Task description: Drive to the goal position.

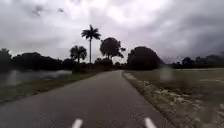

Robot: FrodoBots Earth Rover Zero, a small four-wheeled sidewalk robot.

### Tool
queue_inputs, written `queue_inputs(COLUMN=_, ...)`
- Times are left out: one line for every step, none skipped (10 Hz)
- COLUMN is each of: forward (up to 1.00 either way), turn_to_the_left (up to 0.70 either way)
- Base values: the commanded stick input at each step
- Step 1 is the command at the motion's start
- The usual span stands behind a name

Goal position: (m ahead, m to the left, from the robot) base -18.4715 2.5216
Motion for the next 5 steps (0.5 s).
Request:
queue_inputs(forward=0.09, turn_to_the_left=0.18)
queue_inputs(forward=0.09, turn_to_the_left=0.18)
queue_inputs(forward=0.09, turn_to_the_left=0.18)
queue_inputs(forward=0.09, turn_to_the_left=0.18)
queue_inputs(forward=0.09, turn_to_the_left=0.18)
